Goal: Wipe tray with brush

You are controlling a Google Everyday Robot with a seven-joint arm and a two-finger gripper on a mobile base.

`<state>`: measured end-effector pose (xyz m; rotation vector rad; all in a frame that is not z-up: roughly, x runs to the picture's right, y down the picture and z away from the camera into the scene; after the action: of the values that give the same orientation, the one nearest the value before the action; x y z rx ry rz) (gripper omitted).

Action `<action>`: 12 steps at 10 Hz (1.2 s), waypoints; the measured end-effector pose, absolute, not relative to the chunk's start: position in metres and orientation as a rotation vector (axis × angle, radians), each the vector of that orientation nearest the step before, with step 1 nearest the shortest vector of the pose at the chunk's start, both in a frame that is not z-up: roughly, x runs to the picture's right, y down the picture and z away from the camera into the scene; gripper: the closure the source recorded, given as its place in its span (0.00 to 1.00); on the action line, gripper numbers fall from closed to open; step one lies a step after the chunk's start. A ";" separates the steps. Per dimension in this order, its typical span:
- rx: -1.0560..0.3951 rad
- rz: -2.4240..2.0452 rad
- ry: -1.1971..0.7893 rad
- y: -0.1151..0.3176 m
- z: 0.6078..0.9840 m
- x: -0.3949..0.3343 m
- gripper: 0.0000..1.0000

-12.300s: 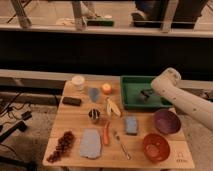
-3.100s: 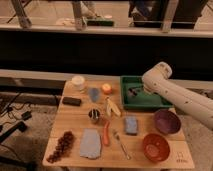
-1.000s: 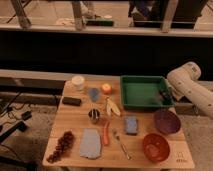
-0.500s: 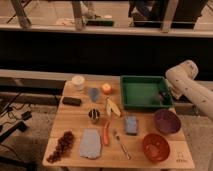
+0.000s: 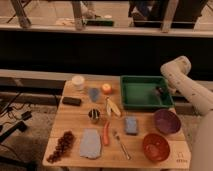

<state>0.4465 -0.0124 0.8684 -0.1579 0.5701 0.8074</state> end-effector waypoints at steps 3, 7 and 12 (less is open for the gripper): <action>-0.140 0.783 0.568 -0.033 0.885 0.442 0.82; -0.124 0.742 0.549 -0.055 0.901 0.426 0.82; -0.118 0.680 0.430 -0.067 0.912 0.349 0.82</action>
<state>0.3495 -0.0675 0.9116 -0.1175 0.4304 0.6798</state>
